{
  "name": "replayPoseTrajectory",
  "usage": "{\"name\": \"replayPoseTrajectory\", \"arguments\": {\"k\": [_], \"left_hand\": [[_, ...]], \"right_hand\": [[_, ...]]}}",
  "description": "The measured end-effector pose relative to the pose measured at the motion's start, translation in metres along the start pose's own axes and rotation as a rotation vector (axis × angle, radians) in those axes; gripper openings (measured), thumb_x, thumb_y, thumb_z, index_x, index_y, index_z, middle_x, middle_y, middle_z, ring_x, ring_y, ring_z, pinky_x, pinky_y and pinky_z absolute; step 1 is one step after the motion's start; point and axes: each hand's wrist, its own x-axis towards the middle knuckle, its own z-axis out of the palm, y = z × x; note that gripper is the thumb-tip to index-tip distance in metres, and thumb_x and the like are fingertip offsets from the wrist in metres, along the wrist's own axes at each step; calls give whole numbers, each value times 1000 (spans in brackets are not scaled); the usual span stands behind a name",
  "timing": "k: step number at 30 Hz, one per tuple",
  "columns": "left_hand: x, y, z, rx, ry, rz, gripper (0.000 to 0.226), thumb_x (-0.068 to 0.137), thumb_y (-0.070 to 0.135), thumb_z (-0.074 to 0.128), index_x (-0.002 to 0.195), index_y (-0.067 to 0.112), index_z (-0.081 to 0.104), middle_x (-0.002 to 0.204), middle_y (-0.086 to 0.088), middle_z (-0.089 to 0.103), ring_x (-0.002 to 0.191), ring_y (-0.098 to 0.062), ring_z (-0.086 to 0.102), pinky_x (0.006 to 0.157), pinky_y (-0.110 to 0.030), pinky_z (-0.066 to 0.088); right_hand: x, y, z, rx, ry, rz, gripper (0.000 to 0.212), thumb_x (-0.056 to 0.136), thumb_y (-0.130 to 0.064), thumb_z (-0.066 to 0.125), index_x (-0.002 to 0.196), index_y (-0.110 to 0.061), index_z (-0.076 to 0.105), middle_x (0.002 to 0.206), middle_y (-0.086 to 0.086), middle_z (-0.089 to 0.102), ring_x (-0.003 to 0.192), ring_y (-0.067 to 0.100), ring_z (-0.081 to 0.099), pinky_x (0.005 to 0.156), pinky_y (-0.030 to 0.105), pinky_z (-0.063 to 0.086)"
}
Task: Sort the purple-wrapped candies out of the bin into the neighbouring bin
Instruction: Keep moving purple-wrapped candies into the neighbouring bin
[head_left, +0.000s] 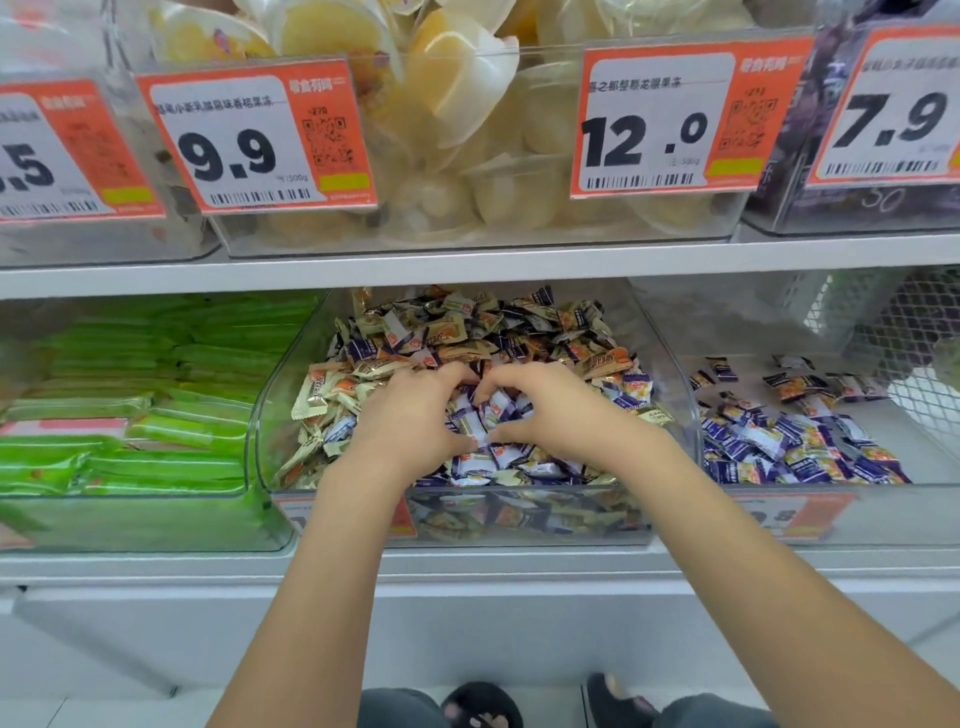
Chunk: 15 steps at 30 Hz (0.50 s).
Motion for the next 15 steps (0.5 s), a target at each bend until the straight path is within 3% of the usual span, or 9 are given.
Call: {"name": "replayPoseTrajectory", "arguments": {"k": [3,6,9,12,15], "left_hand": [[1,4,2,131,-37,8,56,82,49,64,130,30,44,127,0,54,120,-24,39,89,-40,36],[1,6,4,78,5,18,48,81,46,66,123,28,50,117,0,58,116,-24,41,79,-37,33],[-1,7,3,35,93,54,42,80,39,70,117,29,52,107,0,61,107,-25,51,69,-32,30],[-2,8,3,-50,167,67,35,82,32,70,113,30,53,104,1,65,90,-25,58,72,-32,34],[-3,8,2,-165,220,65,33,86,26,66,117,30,53,111,1,64,96,-24,60,85,-39,45]], "right_hand": [[-3,2,-2,87,48,4,26,80,-23,75,100,-27,61,118,-5,60,107,17,53,82,31,41],[-4,2,-8,153,123,15,23,79,-20,76,95,-30,62,120,-7,61,113,8,51,86,25,38],[-11,2,-26,238,256,49,24,78,-20,77,92,-33,63,100,-17,64,85,-14,55,72,8,39],[-22,9,-43,366,419,99,23,78,-19,76,94,-32,65,92,-18,66,82,-14,58,68,1,41],[-29,17,-52,394,534,165,22,79,-22,76,98,-28,66,91,-15,66,83,-7,59,65,-2,39]]}}
